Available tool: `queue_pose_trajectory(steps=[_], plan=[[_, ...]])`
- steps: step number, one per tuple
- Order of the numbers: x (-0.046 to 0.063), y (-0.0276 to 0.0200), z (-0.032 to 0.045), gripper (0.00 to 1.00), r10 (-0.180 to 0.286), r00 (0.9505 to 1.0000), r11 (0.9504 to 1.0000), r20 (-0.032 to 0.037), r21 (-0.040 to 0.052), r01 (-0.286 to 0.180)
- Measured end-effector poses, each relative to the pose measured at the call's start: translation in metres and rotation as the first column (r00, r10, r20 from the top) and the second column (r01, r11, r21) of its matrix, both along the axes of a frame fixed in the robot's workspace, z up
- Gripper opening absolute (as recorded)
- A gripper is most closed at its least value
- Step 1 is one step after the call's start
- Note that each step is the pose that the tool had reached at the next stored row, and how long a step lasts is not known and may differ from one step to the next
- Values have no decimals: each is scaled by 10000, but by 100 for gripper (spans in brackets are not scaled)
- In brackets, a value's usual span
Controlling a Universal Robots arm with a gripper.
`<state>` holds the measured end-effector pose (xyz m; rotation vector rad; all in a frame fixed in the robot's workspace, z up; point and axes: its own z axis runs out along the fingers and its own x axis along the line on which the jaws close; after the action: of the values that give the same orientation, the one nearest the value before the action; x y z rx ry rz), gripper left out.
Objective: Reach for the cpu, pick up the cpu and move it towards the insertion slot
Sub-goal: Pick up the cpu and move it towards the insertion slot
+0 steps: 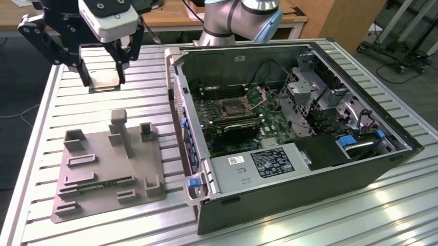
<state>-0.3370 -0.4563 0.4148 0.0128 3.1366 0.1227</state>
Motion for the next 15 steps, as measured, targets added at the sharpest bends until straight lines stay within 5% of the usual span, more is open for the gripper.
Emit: queue_pose_trajectory(steps=[15], plan=[[48, 0, -5, 54, 0, 10000, 10000, 0, 0, 0]])
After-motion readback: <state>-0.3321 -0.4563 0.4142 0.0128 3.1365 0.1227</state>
